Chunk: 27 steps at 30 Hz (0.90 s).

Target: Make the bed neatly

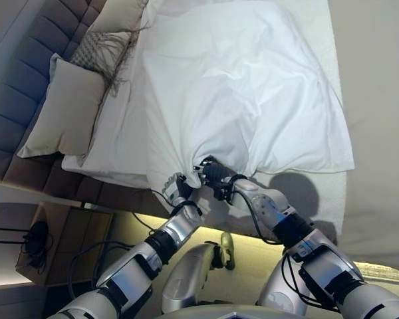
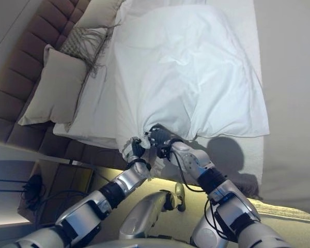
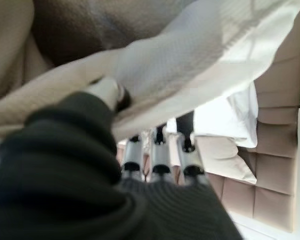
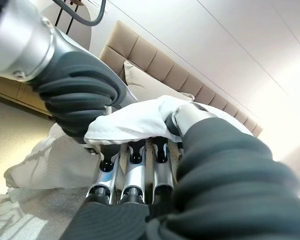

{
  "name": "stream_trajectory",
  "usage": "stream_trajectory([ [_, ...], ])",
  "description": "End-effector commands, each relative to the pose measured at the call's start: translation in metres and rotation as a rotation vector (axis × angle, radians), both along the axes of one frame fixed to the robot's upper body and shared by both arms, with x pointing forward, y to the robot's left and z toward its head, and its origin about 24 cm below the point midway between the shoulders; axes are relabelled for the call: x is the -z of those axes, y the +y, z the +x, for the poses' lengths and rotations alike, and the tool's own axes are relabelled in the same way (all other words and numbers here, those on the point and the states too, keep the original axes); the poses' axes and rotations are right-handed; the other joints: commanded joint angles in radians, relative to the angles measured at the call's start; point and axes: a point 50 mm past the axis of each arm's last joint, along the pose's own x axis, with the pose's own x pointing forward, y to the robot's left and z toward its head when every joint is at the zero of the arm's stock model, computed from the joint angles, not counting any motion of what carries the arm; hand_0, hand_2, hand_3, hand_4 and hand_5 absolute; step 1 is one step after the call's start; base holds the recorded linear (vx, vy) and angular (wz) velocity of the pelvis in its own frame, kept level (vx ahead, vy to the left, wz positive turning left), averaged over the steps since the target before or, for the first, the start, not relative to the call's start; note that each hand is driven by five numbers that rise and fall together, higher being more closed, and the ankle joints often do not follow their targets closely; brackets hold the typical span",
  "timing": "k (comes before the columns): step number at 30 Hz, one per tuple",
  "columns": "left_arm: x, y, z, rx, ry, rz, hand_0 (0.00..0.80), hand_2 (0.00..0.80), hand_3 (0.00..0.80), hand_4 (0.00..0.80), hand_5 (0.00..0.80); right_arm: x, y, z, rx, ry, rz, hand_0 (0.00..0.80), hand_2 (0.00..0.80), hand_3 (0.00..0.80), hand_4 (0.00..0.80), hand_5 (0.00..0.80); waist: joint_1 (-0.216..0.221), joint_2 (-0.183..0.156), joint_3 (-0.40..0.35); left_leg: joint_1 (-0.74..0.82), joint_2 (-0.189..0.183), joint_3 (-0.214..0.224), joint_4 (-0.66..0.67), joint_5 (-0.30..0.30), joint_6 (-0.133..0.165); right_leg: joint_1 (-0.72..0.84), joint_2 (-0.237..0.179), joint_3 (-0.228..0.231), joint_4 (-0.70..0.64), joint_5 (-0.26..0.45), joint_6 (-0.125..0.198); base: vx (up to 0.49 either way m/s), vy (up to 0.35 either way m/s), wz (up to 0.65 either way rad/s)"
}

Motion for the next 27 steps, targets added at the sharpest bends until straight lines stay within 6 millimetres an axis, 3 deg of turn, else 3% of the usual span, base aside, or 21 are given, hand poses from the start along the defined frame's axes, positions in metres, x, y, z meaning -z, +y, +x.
stream_trajectory([
  [1,-0.011,0.005,0.011,-0.045,-0.051,-0.023,0.8,0.8,0.8,0.8,0.8,-0.053,0.057,-0.016,-0.211,-0.112,0.245,0.8,0.8,0.8,0.8,0.8,-0.014,-0.009,-0.022,-0.105,-0.006,-0.015,0.064,0.103,0.062,0.015,-0.052,0.041,-0.392,0.551,0.067,0.0,0.0,0.0],
  [2,-0.012,0.005,0.011,-0.04,-0.057,-0.028,0.8,0.8,0.8,0.8,0.8,-0.052,0.057,-0.016,-0.206,-0.108,0.243,0.8,0.8,0.8,0.8,0.8,-0.013,-0.007,-0.023,-0.094,-0.003,-0.023,0.076,0.073,0.052,0.022,-0.049,0.049,-0.375,0.521,0.079,-0.012,-0.001,-0.03],
  [10,-0.021,0.004,0.014,-0.028,-0.152,-0.077,0.8,0.8,0.8,0.8,0.8,-0.035,0.051,-0.016,-0.174,-0.061,0.218,0.8,0.8,0.8,0.8,0.8,0.002,-0.012,-0.035,-0.058,0.002,-0.029,0.05,0.057,0.055,0.069,-0.064,0.015,-0.402,0.505,0.076,-0.046,-0.026,-0.02],
  [12,-0.022,0.008,0.013,-0.028,-0.169,-0.072,0.8,0.8,0.8,0.8,0.8,-0.029,0.049,-0.018,-0.176,-0.045,0.191,0.8,0.8,0.8,0.8,0.8,0.008,-0.012,-0.037,-0.052,0.001,-0.025,0.021,0.084,0.063,0.08,-0.07,-0.005,-0.429,0.524,0.063,-0.176,-0.005,0.0],
  [15,-0.023,0.034,0.012,-0.03,-0.179,-0.079,0.8,0.8,0.8,0.8,0.8,-0.013,0.031,-0.022,-0.163,-0.024,0.163,0.8,0.8,0.8,0.8,0.8,0.027,0.003,-0.045,-0.02,-0.009,-0.037,-0.015,0.085,0.056,0.109,-0.082,-0.029,-0.443,0.512,0.066,-0.115,0.022,0.06],
  [17,-0.028,0.072,0.01,-0.044,-0.192,-0.078,0.8,0.8,0.8,0.8,0.8,-0.003,0.008,-0.026,-0.154,-0.003,0.145,0.8,0.8,0.8,0.8,0.8,0.048,0.015,-0.058,-0.005,-0.012,-0.045,-0.041,0.084,0.056,0.12,-0.087,-0.042,-0.45,0.503,0.065,-0.111,-0.013,0.13],
  [18,-0.031,0.09,0.006,-0.052,-0.196,-0.071,0.8,0.8,0.8,0.8,0.8,0.0,0.0,-0.029,-0.151,0.005,0.135,0.336,0.336,0.336,0.336,0.336,0.062,0.019,-0.066,0.002,-0.012,-0.05,-0.053,0.084,0.057,0.128,-0.088,-0.051,-0.454,0.497,0.064,-0.065,-0.037,0.12],
  [19,-0.032,0.1,0.004,-0.054,-0.198,-0.065,0.8,0.8,0.8,0.8,0.8,0.003,-0.003,-0.031,-0.146,0.01,0.132,0.0,0.0,0.0,0.0,0.0,0.07,0.021,-0.07,0.007,-0.011,-0.053,-0.059,0.082,0.058,0.133,-0.088,-0.055,-0.456,0.493,0.065,-0.043,-0.047,0.06],
  [23,-0.035,0.151,-0.014,-0.065,-0.182,-0.033,0.8,0.8,0.8,0.8,0.8,0.012,-0.016,-0.04,-0.115,0.033,0.15,0.0,0.0,0.0,0.0,0.0,0.118,0.021,-0.097,0.051,-0.005,-0.071,-0.098,0.074,0.06,0.186,-0.087,-0.091,-0.483,0.479,0.069,-0.013,-0.087,0.09],
  [27,-0.038,0.181,-0.025,-0.04,-0.148,-0.016,0.8,0.8,0.8,0.8,0.8,0.012,-0.017,-0.042,-0.083,0.074,0.18,0.0,0.0,0.0,0.0,0.0,0.155,0.013,-0.12,0.092,0.005,-0.085,-0.124,0.072,0.057,0.245,-0.091,-0.129,-0.507,0.474,0.074,0.012,-0.092,0.03],
])
